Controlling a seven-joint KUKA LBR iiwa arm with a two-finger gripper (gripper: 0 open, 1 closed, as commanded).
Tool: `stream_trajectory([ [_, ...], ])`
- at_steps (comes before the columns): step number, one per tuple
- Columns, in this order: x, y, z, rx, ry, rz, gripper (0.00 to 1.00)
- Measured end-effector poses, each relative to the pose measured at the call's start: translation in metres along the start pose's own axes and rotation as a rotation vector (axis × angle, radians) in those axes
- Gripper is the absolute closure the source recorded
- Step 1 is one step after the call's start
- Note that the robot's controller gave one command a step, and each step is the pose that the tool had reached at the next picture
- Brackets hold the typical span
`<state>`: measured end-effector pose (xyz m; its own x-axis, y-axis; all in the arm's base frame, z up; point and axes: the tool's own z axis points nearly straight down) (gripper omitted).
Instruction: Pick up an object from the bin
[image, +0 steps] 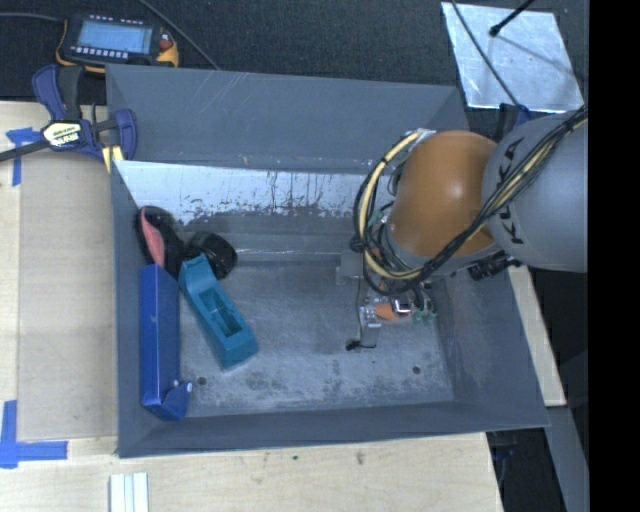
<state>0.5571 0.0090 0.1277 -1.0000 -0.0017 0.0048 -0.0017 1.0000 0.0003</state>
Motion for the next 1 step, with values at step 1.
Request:
stream_trajectory([
  [1, -0.002, 0.0, -0.004, 0.0, -0.008, 0.0, 0.0],
])
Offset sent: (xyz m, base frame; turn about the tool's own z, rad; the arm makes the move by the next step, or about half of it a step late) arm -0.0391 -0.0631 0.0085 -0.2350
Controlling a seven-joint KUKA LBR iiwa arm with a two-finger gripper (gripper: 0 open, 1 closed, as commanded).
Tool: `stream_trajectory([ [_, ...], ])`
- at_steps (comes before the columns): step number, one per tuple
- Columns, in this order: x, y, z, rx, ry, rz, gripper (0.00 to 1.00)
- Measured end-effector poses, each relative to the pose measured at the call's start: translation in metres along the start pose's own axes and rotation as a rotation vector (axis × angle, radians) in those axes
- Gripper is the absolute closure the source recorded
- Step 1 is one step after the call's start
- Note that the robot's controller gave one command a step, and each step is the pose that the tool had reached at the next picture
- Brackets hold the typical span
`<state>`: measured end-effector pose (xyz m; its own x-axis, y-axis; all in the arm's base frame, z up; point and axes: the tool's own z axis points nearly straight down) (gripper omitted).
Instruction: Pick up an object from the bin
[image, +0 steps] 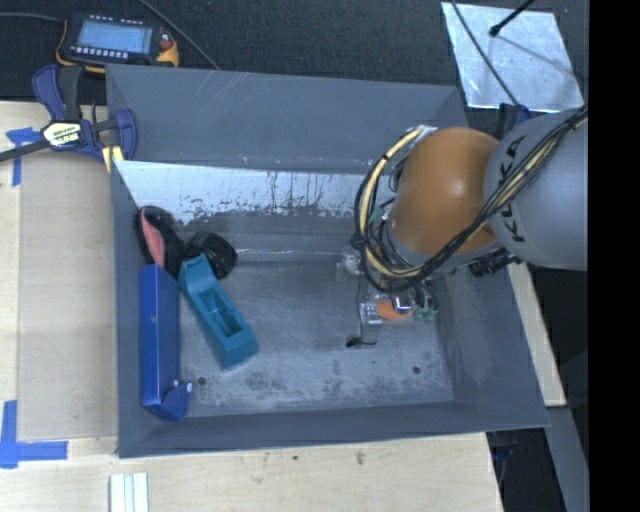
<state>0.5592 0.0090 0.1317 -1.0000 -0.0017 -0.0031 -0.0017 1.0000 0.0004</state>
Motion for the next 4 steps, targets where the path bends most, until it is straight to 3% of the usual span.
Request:
stream_trajectory([
  [1, 0.015, -0.02, -0.002, 0.0, 0.0, -0.099, 0.0],
  [2, -0.003, -0.043, -0.008, 0.002, 0.0, -0.122, 0.0],
  [3, 0.011, -0.053, 0.005, 0.0, -0.002, 0.159, 0.0],
  [4, -0.03, -0.078, 0.043, 0.001, -0.001, 0.136, 1.0],
])
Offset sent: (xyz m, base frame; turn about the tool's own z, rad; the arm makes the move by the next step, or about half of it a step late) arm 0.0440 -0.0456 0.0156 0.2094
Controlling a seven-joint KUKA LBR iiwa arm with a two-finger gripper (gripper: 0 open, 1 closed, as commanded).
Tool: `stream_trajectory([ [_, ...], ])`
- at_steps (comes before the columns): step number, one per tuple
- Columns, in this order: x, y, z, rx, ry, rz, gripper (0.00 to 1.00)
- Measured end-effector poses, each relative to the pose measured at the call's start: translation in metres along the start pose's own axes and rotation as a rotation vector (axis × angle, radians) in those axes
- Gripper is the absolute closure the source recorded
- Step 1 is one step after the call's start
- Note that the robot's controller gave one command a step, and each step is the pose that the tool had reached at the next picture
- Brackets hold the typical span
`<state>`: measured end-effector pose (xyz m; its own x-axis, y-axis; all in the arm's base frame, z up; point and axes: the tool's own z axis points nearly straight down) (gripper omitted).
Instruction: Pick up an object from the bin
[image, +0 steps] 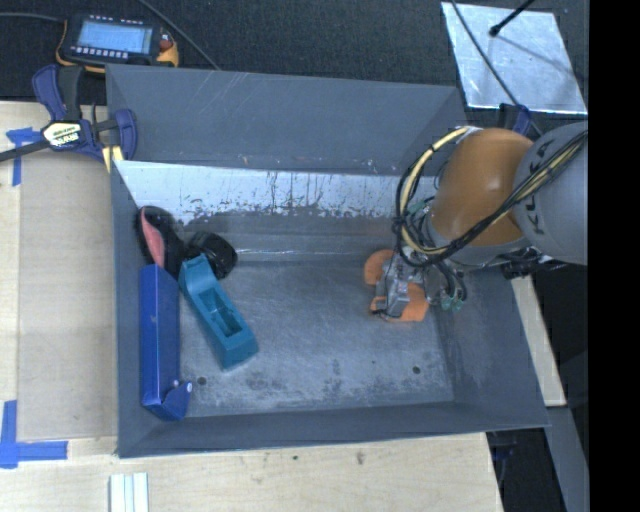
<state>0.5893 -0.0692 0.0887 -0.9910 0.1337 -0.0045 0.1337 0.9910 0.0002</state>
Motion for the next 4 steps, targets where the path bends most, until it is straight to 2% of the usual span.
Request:
stream_trajectory([
  [1, 0.0, 0.0, 0.0, 0.0, 0.0, 0.0, 1.0],
  [2, 0.006, 0.004, -0.045, 0.001, 0.009, -0.018, 1.0],
  [3, -0.012, -0.015, -0.074, 0.0, -0.008, -0.033, 1.0],
  [4, 0.003, -0.009, -0.119, 0.001, 0.008, -0.037, 1.0],
])
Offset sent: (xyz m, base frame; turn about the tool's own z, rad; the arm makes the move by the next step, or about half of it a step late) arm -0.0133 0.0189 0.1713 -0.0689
